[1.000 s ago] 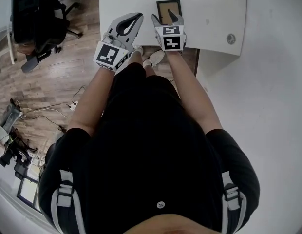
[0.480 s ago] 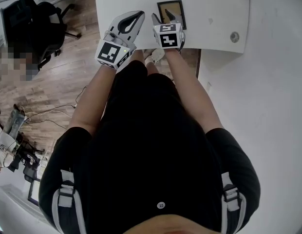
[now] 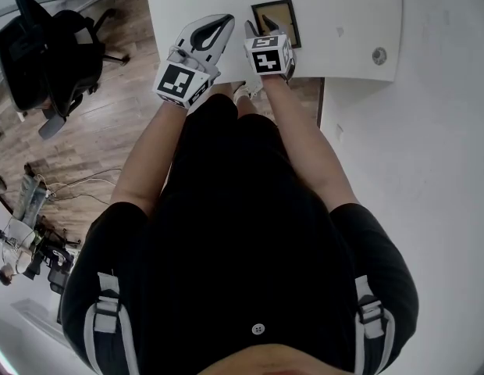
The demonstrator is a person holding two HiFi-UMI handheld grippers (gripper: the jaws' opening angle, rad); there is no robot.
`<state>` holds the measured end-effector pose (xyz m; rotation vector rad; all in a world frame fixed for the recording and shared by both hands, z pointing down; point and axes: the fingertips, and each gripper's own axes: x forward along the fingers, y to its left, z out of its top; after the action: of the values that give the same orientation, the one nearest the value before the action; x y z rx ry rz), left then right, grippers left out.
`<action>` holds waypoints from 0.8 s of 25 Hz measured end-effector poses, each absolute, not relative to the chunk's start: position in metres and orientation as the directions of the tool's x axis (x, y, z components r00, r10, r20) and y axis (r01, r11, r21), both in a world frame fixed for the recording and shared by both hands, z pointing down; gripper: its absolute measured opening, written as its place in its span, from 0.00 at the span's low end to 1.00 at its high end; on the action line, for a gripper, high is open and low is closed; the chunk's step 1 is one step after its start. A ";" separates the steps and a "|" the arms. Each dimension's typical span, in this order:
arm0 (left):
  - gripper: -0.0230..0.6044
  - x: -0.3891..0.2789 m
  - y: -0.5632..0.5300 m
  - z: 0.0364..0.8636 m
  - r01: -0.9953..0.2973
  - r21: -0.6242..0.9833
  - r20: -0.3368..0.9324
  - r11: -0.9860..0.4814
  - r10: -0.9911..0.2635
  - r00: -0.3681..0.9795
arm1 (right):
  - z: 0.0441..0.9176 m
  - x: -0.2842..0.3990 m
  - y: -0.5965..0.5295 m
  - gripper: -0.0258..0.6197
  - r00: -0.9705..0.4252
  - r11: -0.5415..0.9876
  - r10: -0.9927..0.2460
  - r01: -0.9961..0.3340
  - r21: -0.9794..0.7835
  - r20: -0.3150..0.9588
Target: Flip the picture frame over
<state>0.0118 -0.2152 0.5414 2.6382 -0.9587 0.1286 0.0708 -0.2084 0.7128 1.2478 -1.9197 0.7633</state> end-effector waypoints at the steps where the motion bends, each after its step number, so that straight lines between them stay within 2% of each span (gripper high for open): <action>1: 0.04 0.011 -0.216 0.543 -0.637 0.278 0.196 -0.719 -0.607 0.770 | 0.716 0.071 -0.208 0.29 -0.274 0.358 -0.503 -0.929 -0.091 0.820; 5: 0.04 0.009 -0.219 0.548 -0.631 0.299 0.205 -0.715 -0.598 0.775 | 0.725 0.073 -0.208 0.26 -0.238 0.359 -0.497 -0.932 -0.052 0.834; 8: 0.04 0.008 -0.222 0.551 -0.624 0.306 0.211 -0.719 -0.588 0.781 | 0.727 0.076 -0.210 0.19 -0.199 0.360 -0.509 -0.933 -0.003 0.837; 13: 0.04 0.008 -0.225 0.549 -0.620 0.307 0.211 -0.722 -0.584 0.784 | 0.727 0.075 -0.210 0.13 -0.177 0.347 -0.508 -0.938 0.012 0.843; 20: 0.04 0.007 -0.226 0.540 -0.618 0.298 0.200 -0.728 -0.585 0.786 | 0.716 0.080 -0.212 0.12 -0.200 0.274 -0.521 -0.960 -0.059 0.830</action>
<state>0.0069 -0.2265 0.5404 2.6279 -0.9169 0.1304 0.0797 -0.2117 0.7160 1.3395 -1.8355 0.7845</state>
